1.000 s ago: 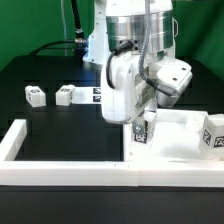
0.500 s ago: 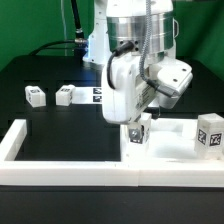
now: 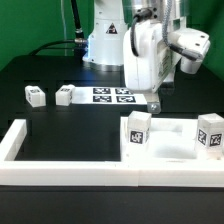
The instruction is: Assemble square table
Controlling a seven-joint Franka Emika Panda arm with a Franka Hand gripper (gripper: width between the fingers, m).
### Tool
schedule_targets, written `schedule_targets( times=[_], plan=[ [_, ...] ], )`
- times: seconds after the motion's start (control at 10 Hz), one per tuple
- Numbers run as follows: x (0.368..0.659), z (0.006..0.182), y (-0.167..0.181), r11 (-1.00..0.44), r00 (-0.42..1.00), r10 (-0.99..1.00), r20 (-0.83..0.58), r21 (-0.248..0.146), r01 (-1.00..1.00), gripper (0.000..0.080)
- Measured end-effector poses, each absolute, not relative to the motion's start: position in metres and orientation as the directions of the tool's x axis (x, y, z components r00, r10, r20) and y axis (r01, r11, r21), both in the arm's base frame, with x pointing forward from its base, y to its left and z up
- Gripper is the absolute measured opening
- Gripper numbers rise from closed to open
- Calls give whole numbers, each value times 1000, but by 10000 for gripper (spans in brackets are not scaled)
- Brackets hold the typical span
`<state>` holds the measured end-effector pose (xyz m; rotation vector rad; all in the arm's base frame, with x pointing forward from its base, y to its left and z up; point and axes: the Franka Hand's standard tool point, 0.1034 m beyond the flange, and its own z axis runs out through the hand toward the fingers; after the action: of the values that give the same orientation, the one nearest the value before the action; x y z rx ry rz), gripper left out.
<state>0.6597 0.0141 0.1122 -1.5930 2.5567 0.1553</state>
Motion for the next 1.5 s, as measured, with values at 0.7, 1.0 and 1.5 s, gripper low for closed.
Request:
schedule_targets(
  times=[0.7,1.0,1.5],
  plan=[
    [633,102,60,423,-426,-891,-155,56,-905,648],
    [604,85,72,382,-393,-911,-128,105,-918,648],
    [595,79,65,166,-179,-974,-141,98,-981,648]
  ],
)
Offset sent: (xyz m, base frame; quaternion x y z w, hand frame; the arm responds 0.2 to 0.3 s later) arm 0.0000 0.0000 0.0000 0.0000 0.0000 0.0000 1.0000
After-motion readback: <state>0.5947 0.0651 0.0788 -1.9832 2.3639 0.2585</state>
